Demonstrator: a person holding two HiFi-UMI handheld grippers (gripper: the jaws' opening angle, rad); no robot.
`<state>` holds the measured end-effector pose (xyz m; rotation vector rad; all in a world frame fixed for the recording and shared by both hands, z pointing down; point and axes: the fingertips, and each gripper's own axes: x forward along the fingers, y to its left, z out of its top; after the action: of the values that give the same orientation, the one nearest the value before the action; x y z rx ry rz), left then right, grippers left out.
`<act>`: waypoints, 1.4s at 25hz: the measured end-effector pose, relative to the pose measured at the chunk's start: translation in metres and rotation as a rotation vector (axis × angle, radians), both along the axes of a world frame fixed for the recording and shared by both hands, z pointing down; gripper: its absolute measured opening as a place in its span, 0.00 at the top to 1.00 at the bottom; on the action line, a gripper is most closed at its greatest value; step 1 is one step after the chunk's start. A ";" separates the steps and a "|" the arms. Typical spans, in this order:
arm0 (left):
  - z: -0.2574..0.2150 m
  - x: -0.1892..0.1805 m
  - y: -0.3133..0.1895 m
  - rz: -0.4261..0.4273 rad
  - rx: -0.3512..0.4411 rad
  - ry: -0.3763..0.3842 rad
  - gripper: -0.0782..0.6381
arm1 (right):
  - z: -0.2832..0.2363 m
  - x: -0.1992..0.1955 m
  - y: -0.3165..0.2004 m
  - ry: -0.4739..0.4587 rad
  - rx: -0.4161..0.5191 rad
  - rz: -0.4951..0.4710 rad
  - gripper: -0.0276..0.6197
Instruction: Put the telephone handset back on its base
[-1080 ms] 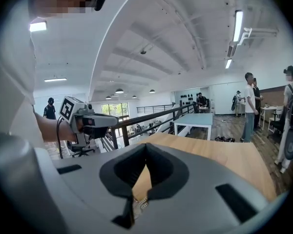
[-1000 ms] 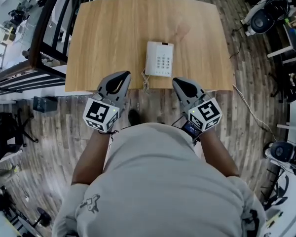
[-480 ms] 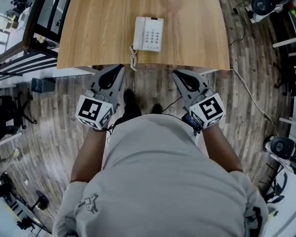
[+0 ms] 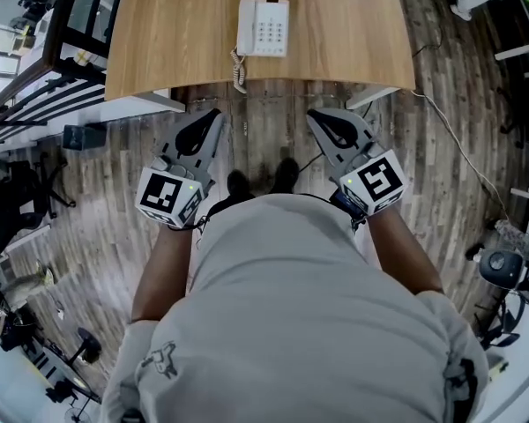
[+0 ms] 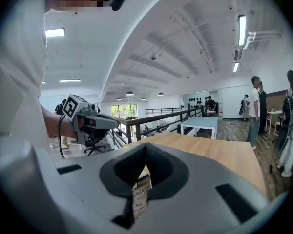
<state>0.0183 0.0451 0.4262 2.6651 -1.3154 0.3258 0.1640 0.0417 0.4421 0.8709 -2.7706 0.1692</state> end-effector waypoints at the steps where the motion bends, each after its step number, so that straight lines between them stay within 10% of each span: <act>1: 0.000 -0.002 0.005 0.005 0.001 -0.003 0.88 | -0.001 -0.001 0.004 -0.002 0.004 0.004 0.95; 35: -0.031 -0.152 0.196 0.164 0.082 0.124 0.88 | -0.032 -0.155 0.202 0.003 0.104 0.169 0.95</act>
<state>-0.1332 0.2409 0.3952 2.8170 -1.1005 0.1256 0.0093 0.2433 0.4098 1.1308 -2.7221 0.0520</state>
